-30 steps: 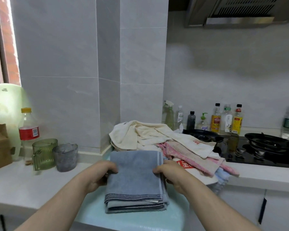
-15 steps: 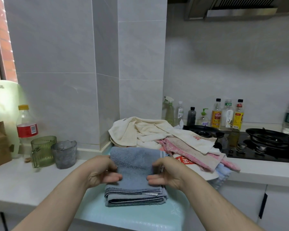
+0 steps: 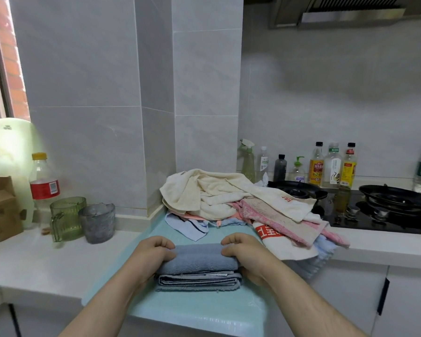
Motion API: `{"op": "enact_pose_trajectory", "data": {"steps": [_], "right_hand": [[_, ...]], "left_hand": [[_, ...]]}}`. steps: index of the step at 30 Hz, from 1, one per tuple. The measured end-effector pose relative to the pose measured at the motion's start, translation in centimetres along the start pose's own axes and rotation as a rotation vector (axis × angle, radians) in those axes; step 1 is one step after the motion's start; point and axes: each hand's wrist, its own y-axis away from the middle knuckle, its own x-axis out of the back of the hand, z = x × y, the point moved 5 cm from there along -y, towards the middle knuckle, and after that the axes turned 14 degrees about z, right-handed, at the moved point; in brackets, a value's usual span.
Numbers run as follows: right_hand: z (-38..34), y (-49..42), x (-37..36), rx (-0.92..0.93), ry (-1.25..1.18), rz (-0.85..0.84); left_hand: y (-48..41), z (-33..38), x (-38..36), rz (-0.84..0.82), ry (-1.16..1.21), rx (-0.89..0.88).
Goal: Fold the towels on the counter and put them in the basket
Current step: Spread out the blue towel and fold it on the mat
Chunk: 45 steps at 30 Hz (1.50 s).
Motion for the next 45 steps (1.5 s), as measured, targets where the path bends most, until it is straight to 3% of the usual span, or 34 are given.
{"op": "enact_pose_trajectory", "data": {"steps": [4, 10, 15, 21, 26, 35, 45], "right_hand": [[-0.9, -0.1, 0.0, 0.202, 0.339, -0.010], [-1.1, 0.2, 0.9, 0.270, 0.564, -0.072], [0.3, 0.6, 1.1, 0.207, 0.284, -0.152], [-0.3, -0.7, -0.2, 0.322, -0.087, -0.031], [0.6, -1.7, -1.1, 0.420, -0.028, 0.059], [1.4, -1.6, -1.5, 0.214, -0.091, -0.038], [1.8, -2.2, -1.2, 0.202, -0.229, 0.024]], "left_hand": [[-0.3, 0.2, -0.3, -0.029, -0.195, -0.120], [-0.4, 0.3, 0.6, -0.174, -0.429, -0.142], [0.2, 0.1, 0.7, -0.284, -0.312, -0.188], [-1.4, -0.2, 0.3, -0.118, 0.191, -0.161], [-2.1, -1.1, -0.7, -0.073, 0.416, -0.128], [-2.4, -1.8, -0.5, -0.133, 0.399, -0.128], [-2.4, -2.0, -0.4, -0.098, 0.416, -0.136]]}}
